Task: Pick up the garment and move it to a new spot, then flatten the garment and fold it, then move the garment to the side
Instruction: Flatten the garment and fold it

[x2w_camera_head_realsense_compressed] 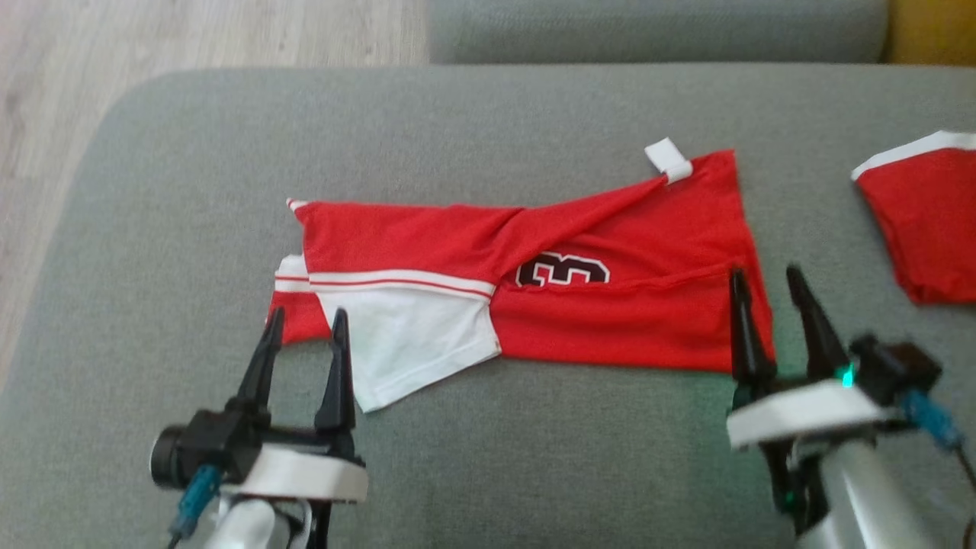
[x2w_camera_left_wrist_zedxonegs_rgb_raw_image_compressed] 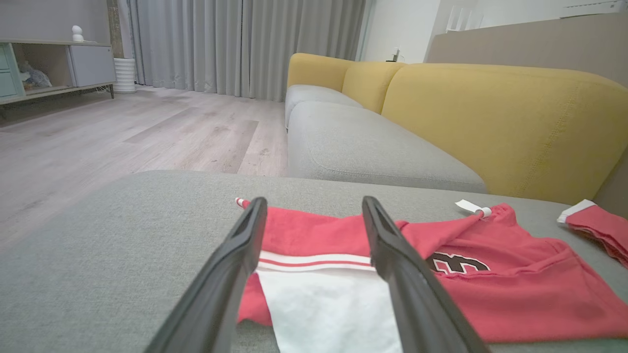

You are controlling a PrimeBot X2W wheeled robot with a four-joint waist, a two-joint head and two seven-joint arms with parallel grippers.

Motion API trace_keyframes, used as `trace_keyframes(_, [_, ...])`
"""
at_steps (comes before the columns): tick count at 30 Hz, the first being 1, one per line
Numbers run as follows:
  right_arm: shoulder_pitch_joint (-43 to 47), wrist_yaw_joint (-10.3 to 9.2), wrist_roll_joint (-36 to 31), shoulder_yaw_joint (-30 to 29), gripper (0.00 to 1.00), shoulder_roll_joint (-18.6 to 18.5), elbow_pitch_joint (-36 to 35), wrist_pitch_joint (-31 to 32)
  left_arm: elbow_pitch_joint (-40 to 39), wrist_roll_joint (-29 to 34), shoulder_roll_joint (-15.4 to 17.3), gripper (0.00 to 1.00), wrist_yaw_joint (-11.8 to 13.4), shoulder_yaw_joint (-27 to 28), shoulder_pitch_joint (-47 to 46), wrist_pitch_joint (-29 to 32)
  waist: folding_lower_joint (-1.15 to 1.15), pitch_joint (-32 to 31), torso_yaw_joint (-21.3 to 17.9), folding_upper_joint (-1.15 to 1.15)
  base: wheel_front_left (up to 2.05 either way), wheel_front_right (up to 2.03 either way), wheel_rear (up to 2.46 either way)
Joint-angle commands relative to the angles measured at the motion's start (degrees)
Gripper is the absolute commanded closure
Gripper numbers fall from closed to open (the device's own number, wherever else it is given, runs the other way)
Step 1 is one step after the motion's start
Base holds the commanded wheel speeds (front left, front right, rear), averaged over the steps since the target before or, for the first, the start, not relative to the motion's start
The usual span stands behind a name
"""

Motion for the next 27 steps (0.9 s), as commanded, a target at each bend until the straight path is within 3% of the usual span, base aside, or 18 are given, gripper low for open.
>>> trace_keyframes(1, [-5.41, 0.21, -2.15, 0.28, 0.00, -0.11, -2.02, 1.70, -1.29, 1.13, -0.39, 0.00, -0.79, 2.87, -4.13, -0.54, 0.00, 2.27, 0.84, 0.00, 0.00, 0.00, 0.00])
trace_keyframes(4, [-8.73, 0.21, -4.69, -0.96, 0.00, -0.11, -1.45, 4.48, -0.76, 1.94, -1.31, 0.00, -1.83, 3.16, -5.31, -0.54, 0.00, 3.85, 1.49, 0.00, 0.00, 0.00, 0.00])
trace_keyframes(8, [-17.28, 0.21, -8.22, -4.92, 0.00, -0.76, 2.60, 13.19, 0.62, 3.21, -3.39, 0.00, -3.88, 3.78, -7.38, -0.54, 0.00, 6.92, 3.09, 0.00, 0.00, 0.00, 0.00])
trace_keyframes(15, [-33.89, 0.21, -15.15, -14.41, 0.00, -4.80, 19.96, 27.88, 3.01, 5.49, -6.84, 0.00, -7.31, 5.02, -10.30, -0.54, 0.00, 10.26, 6.96, 0.00, 0.00, 0.00, 0.00])
trace_keyframes(27, [-44.94, 0.21, -24.88, -18.79, 0.00, -10.18, 38.88, 29.79, 4.32, 7.87, -9.48, 0.00, -10.31, 6.68, -11.87, -0.54, 0.00, 12.50, 10.37, 0.00, 0.00, 0.00, 0.00])
